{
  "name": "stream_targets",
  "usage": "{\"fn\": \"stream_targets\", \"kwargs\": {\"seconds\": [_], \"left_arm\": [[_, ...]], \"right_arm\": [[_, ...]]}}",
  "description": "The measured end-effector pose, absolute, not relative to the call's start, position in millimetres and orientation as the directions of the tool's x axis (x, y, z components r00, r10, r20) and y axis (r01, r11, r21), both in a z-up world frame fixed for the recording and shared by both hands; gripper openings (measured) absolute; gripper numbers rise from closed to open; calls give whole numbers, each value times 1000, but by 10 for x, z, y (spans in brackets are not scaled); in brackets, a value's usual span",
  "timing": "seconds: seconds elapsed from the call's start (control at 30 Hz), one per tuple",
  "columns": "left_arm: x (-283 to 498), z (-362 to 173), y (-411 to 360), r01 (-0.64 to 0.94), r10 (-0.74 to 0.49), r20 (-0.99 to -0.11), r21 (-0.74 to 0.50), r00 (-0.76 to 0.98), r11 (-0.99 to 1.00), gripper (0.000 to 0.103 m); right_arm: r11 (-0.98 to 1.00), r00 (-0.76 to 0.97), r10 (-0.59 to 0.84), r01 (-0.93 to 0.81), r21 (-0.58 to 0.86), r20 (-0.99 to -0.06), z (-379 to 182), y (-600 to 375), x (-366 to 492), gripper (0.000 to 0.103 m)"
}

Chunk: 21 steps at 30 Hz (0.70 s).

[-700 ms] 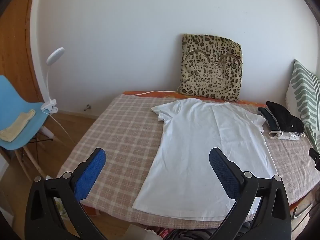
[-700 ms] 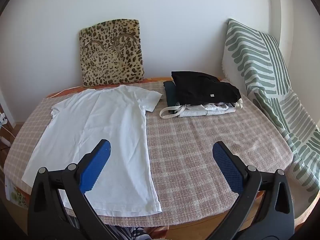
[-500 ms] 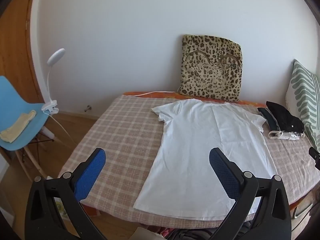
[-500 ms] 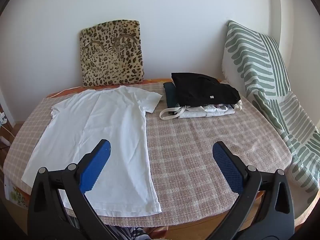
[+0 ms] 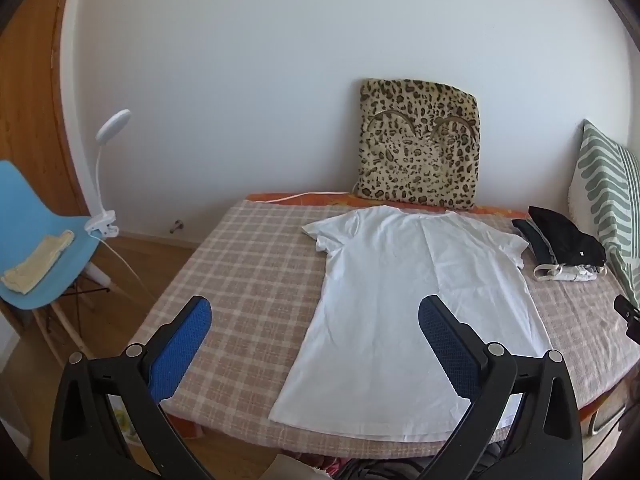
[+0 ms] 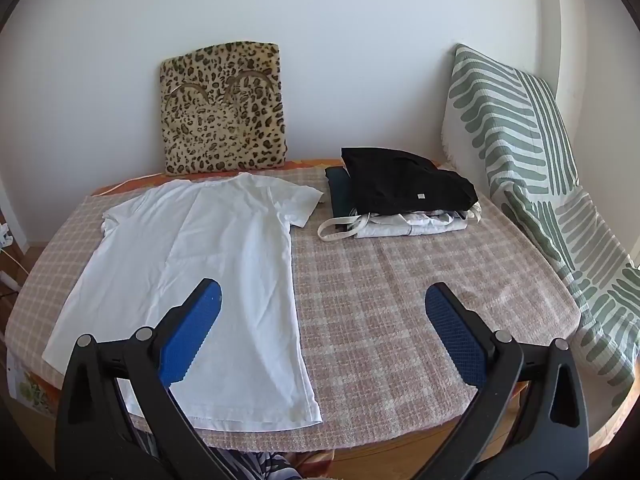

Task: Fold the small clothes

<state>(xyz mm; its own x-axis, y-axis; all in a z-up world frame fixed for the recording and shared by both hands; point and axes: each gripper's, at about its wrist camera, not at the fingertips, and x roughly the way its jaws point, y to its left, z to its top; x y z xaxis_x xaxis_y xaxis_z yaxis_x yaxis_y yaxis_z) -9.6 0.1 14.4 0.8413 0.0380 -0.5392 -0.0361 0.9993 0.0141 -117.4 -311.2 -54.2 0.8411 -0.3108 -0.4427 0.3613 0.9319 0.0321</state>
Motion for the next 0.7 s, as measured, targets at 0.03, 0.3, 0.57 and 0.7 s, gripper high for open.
{"fn": "stream_targets", "kwargs": {"seconds": [0.03,0.3,0.57,0.7], "left_arm": [[-98,147,0,-37,39,-538,16,842,999,103],[-119,154,-26,-40,45,-534,20,844,999,103],[-131,161,-18,-42,47,-532,23,846,999,103],[-136,165,-34,-42,49,-531,25,846,999,103]], "right_arm": [[932,841,-311,361,33,-442,-540,-3108,-1175,103],[931,839,-311,363,34,-446,-480,-3094,-1204,103],[931,840,-311,363,34,-444,-492,-3099,-1201,103],[931,840,-310,363,36,-445,-487,-3094,-1196,103]]}}
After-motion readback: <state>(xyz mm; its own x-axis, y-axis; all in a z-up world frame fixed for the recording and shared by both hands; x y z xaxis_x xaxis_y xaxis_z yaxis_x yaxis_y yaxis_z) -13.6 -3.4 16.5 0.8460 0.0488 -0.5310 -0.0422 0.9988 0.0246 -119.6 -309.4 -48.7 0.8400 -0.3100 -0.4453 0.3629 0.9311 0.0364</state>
